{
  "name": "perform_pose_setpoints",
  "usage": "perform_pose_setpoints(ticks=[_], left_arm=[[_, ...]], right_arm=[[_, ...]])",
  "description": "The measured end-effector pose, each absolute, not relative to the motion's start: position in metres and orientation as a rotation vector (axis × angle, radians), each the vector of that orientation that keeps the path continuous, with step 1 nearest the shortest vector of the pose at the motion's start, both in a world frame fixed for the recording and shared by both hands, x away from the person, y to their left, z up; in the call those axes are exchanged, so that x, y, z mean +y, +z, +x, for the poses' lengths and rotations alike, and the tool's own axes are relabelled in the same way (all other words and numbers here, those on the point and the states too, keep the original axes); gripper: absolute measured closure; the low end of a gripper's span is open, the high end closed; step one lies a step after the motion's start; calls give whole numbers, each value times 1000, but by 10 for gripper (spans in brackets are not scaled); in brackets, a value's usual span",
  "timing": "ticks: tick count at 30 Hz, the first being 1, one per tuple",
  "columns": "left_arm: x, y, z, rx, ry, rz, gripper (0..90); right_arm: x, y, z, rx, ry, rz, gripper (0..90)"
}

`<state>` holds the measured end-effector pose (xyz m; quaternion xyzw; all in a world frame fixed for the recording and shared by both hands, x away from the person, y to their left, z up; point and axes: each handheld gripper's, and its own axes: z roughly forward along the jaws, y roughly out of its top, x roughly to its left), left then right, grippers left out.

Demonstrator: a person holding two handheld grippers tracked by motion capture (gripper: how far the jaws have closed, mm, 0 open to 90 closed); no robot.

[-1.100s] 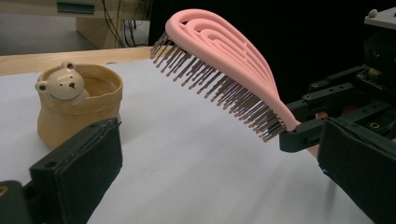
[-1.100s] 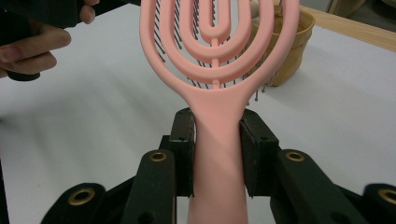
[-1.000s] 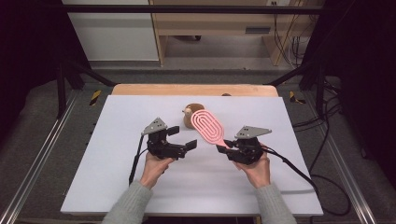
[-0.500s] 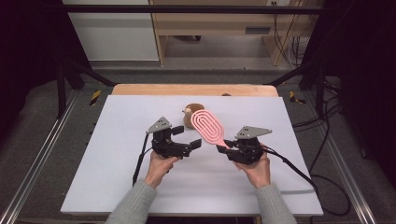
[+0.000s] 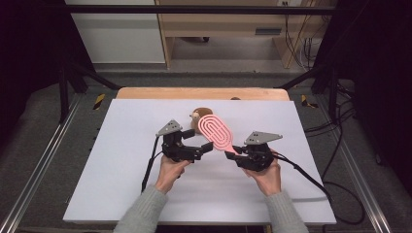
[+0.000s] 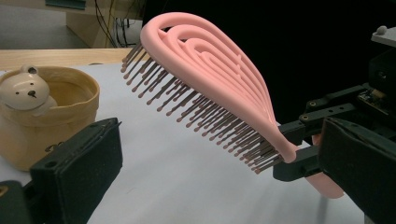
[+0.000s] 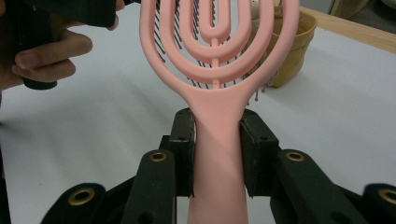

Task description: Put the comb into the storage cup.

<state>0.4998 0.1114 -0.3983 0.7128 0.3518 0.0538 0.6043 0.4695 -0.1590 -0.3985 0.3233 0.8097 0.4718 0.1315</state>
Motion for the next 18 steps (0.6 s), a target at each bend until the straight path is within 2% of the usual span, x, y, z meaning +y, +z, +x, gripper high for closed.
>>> perform_pose_setpoints(ticks=[18], left_arm=[[100, -398, 506, 824, 104, 1631, 32]], right_arm=[[-159, -398, 469, 2352, 1373, 931, 700]])
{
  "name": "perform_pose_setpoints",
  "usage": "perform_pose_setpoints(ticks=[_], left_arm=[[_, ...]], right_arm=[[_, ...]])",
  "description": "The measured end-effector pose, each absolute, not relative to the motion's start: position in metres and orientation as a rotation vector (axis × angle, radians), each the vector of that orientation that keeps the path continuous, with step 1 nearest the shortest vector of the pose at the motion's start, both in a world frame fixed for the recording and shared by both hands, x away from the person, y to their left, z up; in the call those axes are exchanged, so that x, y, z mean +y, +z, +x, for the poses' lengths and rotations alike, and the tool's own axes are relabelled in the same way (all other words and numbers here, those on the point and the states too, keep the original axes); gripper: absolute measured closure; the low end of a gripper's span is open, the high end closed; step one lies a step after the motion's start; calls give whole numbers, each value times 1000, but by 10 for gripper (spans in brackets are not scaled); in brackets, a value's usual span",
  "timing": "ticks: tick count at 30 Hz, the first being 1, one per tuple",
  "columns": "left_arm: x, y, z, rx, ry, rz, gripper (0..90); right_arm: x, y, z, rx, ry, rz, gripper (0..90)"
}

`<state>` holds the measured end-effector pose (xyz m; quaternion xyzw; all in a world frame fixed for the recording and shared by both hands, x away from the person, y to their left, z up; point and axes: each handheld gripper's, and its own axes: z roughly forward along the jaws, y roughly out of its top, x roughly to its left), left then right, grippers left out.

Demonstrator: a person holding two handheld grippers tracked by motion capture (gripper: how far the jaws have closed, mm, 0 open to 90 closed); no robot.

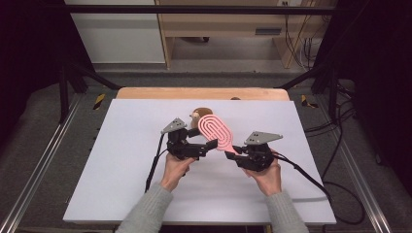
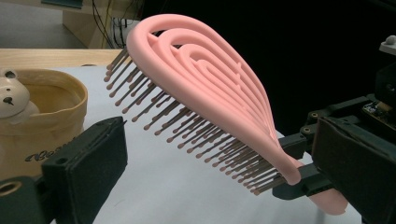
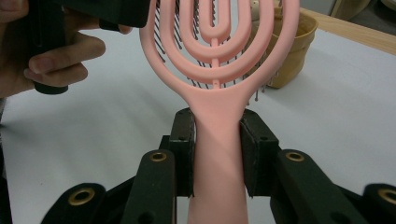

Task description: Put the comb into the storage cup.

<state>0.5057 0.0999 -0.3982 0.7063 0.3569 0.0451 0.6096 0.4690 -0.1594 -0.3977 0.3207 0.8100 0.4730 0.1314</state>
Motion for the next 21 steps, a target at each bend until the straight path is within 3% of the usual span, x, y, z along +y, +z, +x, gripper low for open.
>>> perform_pose_setpoints(ticks=[9, 21], left_arm=[[96, -399, 508, 838, 86, 1617, 95], [94, -400, 510, 850, 51, 1599, 261]], right_arm=[[-160, -397, 469, 2349, 1378, 928, 700], [-158, -397, 468, 2346, 1385, 916, 700]])
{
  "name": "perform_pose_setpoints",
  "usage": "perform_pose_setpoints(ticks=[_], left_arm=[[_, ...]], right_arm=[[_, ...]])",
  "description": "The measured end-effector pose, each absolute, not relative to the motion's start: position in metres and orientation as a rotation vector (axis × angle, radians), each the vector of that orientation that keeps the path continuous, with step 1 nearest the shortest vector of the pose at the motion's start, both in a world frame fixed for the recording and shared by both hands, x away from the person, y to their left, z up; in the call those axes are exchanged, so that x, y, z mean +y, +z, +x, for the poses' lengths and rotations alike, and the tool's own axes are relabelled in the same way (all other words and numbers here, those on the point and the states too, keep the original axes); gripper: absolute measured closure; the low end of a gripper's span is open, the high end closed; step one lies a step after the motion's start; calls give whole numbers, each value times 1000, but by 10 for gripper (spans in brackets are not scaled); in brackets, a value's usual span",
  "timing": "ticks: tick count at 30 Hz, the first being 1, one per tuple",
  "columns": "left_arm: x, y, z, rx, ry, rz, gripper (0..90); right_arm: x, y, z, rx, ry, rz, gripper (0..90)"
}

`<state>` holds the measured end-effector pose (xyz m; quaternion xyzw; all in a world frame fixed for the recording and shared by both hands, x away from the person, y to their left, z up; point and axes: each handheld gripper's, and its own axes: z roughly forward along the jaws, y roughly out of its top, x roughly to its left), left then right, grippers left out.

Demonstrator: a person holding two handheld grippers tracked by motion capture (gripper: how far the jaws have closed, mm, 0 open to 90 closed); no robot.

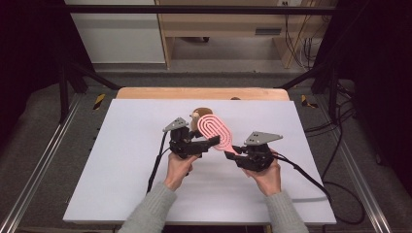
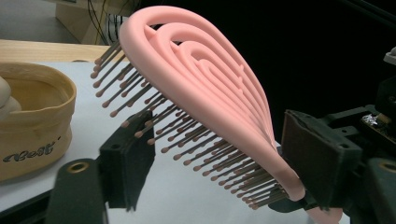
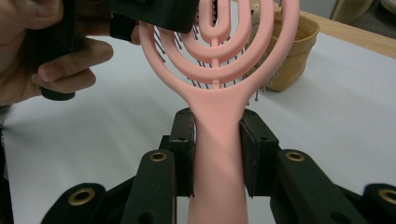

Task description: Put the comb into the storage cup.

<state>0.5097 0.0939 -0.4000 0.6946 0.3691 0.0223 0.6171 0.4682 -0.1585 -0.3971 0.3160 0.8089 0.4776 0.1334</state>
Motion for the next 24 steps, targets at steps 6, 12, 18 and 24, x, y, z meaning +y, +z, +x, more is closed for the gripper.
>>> perform_pose_setpoints(ticks=[6, 12, 18, 24], left_arm=[[93, -399, 509, 848, 39, 1585, 348], [94, -399, 509, 859, 22, 1575, 374], [94, -399, 509, 859, 6, 1567, 404], [94, -398, 508, 859, 6, 1563, 438]], right_arm=[[-158, -397, 468, 2347, 1386, 912, 700], [-158, -398, 468, 2346, 1393, 908, 700], [-157, -398, 468, 2343, 1397, 905, 700], [-157, -399, 469, 2347, 1400, 901, 701]])
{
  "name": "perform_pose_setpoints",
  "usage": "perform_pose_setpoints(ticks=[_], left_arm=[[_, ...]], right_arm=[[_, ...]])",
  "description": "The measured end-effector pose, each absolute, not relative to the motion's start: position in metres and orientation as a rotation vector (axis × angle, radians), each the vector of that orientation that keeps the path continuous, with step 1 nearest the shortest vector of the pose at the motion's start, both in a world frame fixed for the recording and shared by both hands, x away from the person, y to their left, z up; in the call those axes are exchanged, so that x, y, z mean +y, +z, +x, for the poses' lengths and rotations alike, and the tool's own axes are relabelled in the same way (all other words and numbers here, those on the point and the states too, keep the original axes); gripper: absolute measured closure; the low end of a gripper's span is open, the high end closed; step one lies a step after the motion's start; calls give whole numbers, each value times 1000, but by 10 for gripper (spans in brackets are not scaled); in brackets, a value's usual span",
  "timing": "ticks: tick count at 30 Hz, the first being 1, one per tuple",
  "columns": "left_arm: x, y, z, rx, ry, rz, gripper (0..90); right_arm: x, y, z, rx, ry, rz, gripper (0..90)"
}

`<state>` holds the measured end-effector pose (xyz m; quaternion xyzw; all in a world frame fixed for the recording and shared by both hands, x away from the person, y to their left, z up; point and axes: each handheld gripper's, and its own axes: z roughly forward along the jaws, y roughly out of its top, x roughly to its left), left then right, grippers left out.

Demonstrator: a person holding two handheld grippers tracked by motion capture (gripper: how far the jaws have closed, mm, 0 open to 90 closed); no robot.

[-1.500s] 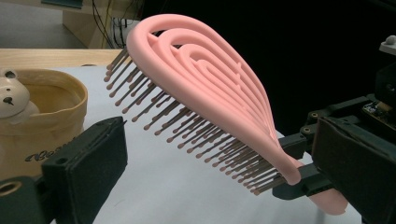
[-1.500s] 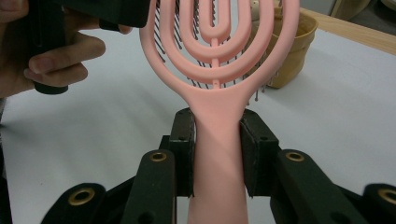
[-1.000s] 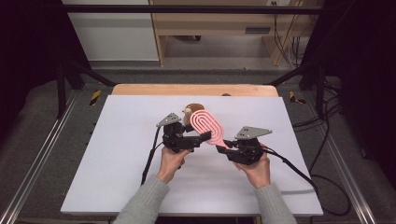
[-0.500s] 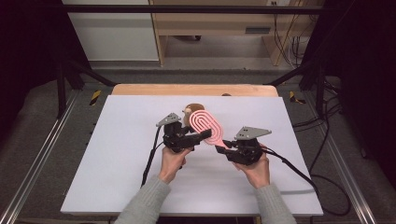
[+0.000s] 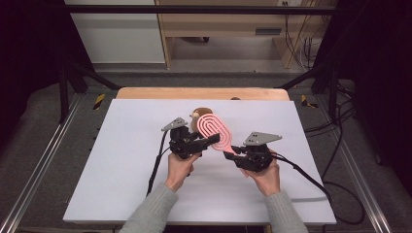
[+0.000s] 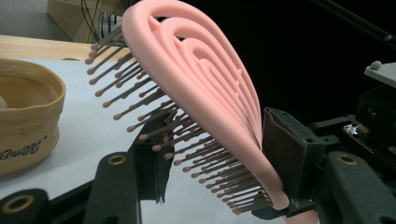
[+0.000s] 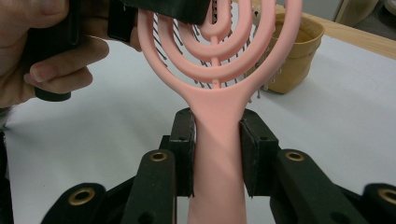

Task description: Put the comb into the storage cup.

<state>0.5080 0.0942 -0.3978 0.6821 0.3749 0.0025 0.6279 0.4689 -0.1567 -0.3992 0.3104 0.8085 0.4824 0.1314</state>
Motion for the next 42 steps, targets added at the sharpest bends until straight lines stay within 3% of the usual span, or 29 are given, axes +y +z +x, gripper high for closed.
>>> perform_pose_setpoints(ticks=[19, 42], left_arm=[[92, -394, 505, 841, -34, 1518, 569], [85, -385, 492, 743, 12, 1501, 628]], right_arm=[[-155, -401, 469, 2360, 1406, 901, 713], [-155, -401, 470, 2373, 1437, 898, 708]])
